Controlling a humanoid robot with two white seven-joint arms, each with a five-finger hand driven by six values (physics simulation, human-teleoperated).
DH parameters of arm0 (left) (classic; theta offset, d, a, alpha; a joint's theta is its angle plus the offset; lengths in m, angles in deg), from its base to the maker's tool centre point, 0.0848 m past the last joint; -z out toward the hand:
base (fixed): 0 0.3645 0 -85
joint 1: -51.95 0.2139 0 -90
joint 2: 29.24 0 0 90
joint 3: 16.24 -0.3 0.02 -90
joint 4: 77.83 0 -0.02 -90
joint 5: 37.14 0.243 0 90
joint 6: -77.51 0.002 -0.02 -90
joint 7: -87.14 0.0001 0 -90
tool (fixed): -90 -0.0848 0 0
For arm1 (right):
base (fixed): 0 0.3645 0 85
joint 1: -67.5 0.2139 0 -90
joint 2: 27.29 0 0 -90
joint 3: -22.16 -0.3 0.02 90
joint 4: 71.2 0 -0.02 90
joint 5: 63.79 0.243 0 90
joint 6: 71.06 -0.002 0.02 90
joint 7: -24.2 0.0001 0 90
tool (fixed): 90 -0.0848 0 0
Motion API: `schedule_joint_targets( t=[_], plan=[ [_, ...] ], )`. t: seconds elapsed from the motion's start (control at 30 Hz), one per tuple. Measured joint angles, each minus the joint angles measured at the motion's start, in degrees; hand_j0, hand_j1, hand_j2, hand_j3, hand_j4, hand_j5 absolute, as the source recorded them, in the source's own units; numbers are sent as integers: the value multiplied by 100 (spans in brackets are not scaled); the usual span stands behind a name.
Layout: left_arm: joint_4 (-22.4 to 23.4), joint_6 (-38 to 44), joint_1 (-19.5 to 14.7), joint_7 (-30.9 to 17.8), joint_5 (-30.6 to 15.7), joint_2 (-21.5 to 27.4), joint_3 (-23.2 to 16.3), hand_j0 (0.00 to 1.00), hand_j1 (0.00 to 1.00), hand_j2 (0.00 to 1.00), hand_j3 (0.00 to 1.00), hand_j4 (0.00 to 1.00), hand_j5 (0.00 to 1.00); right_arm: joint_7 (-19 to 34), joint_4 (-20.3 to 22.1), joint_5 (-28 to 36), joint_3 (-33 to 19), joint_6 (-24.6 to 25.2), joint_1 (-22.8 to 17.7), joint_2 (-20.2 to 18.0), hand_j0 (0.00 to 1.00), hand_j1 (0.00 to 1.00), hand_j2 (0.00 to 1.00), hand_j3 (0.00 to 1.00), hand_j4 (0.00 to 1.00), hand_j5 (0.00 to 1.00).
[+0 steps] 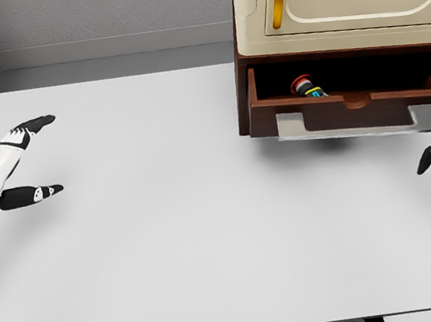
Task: Put the switch into the drawer with left arm, and close the drawer with right arm
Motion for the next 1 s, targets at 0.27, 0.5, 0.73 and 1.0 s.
schedule_joint_targets(
  t=[0.27,0.5,0.73,1.0],
  plan=[
    [10,0,0,0,-1,7,3,100,100,100,100,100,100,171,2,-182,-140,-24,15,21,59,59,59,59,59,59],
    [10,0,0,0,-1,8,10,100,100,100,100,100,100,191,1,-247,-250,-22,-63,23,57,57,57,57,57,57],
    [8,0,0,0,0,8,9,100,100,100,100,100,100,41,7,-676,-22,0,-141,-6,57,57,57,57,57,57],
    [7,0,0,0,0,8,9,100,100,100,100,100,100,44,42,-814,118,0,-26,49,56,56,56,56,56,56]
  ],
)
